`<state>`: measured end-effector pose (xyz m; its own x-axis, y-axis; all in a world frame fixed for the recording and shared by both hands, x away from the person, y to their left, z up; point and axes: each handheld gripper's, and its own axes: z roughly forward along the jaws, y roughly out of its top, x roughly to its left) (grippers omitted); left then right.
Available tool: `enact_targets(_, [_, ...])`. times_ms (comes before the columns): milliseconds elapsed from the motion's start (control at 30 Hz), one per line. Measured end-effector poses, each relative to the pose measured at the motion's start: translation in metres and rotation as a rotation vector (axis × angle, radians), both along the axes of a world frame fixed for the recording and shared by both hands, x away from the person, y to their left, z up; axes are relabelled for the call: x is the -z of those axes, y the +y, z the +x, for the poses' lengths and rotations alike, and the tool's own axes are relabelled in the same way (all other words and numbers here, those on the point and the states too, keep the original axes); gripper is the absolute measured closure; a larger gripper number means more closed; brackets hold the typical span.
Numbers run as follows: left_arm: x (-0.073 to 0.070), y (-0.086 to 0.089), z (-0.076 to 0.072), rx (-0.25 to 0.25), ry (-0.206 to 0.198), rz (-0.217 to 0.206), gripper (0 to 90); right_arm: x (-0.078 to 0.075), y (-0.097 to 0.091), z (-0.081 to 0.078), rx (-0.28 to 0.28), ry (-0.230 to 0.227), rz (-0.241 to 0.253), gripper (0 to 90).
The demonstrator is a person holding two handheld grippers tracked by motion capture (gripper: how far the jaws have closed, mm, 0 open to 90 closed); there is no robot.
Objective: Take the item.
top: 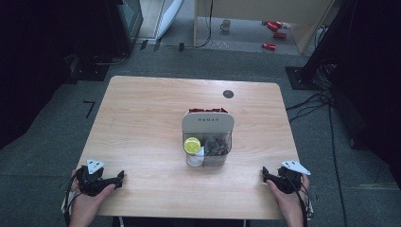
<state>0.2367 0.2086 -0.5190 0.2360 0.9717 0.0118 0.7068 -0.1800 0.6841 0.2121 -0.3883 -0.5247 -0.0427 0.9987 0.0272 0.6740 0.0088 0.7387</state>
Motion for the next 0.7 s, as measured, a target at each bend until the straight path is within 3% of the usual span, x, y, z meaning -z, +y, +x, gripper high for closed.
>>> enact_targets(200, [0.0,0.0,0.0,0.001,-0.001,-0.001,0.1,-0.006,0.01,0.002,-0.017,-0.026,0.037,30.6])
enact_targets(300, [0.0,0.0,0.0,0.007,0.0,0.001,0.1,-0.022,0.022,0.004,-0.035,-0.081,0.096,38.2])
enact_targets(433, [0.0,0.0,0.0,0.007,0.0,0.001,0.1,-0.04,0.033,0.01,-0.059,-0.115,0.151,43.3])
enact_targets(700, [0.0,0.0,0.0,0.007,0.0,0.001,0.1,-0.074,0.061,0.027,-0.151,-0.167,0.183,50.6])
